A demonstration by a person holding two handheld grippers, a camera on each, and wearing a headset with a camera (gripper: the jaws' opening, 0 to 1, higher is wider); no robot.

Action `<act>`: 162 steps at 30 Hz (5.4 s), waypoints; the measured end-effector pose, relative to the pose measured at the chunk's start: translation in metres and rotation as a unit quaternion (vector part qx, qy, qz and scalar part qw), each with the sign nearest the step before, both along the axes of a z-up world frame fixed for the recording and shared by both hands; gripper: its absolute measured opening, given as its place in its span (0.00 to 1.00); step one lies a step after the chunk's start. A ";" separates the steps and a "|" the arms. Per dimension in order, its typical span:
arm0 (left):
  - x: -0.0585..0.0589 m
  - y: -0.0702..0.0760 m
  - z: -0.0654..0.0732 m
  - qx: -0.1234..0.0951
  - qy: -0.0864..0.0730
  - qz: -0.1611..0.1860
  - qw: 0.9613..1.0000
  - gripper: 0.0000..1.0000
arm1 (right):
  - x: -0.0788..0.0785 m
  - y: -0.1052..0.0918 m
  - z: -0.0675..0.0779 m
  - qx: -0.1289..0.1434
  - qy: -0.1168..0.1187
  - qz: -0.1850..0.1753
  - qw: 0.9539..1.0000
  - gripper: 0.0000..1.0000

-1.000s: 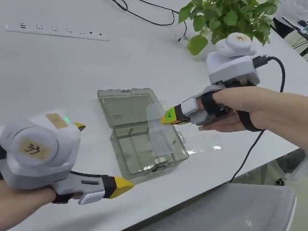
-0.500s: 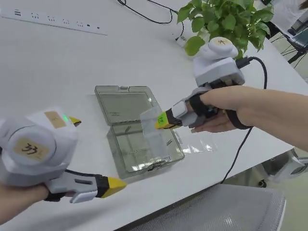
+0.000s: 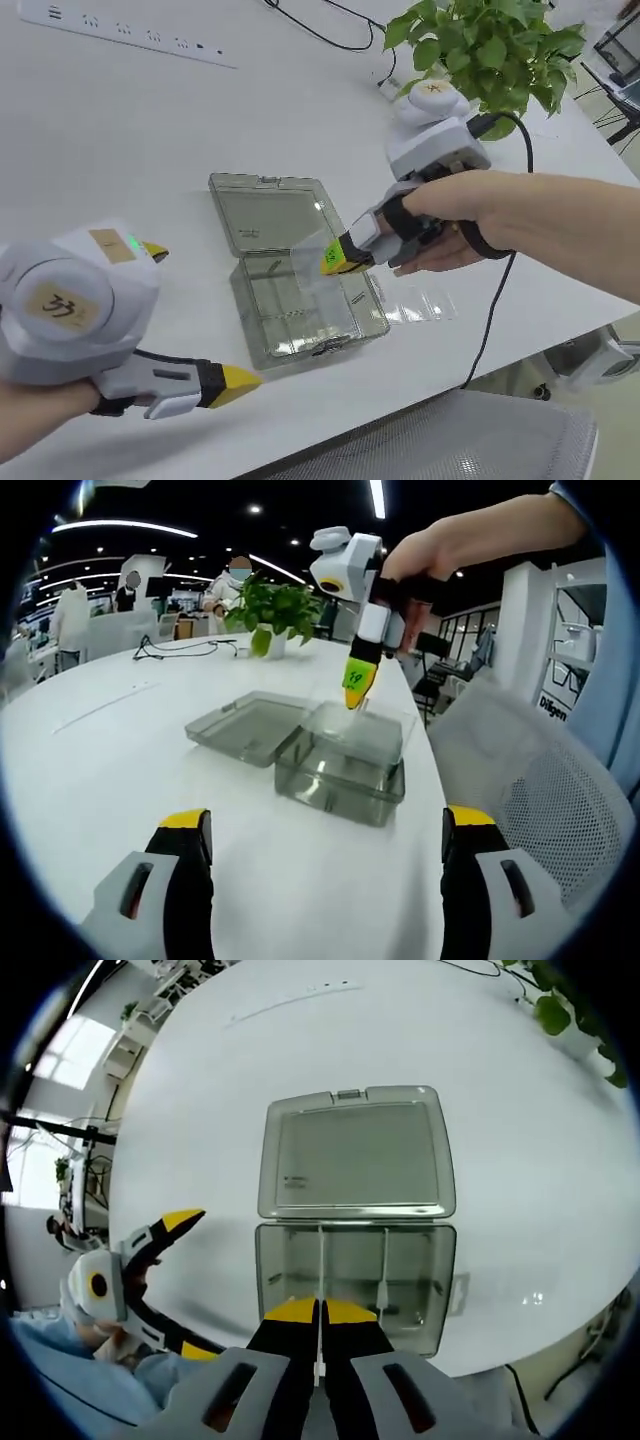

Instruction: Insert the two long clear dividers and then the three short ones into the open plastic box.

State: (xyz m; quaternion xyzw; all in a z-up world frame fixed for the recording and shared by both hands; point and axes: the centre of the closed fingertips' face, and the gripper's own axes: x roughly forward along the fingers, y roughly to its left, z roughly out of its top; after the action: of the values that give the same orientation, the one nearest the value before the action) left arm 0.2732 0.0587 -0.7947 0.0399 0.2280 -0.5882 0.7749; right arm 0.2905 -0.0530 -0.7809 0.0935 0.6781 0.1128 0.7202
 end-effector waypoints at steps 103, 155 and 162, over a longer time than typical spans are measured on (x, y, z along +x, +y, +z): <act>0.004 0.007 -0.007 0.001 0.016 0.018 1.000 0.93 | -0.012 0.028 -0.038 -0.037 0.022 0.070 0.997 0.05; -0.005 0.001 0.034 0.034 0.009 0.084 0.996 0.93 | -0.009 0.011 0.045 0.129 -0.322 0.101 0.932 1.00; -0.009 -0.010 0.046 0.034 0.009 0.123 0.992 0.93 | -0.024 -0.031 0.057 0.156 -0.373 0.103 0.909 1.00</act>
State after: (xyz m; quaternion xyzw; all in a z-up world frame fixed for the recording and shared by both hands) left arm 0.2640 0.0491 -0.7491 0.0330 0.2580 -0.4802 0.8377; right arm 0.2665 -0.0835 -0.7235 0.0855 0.3397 0.3173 0.8813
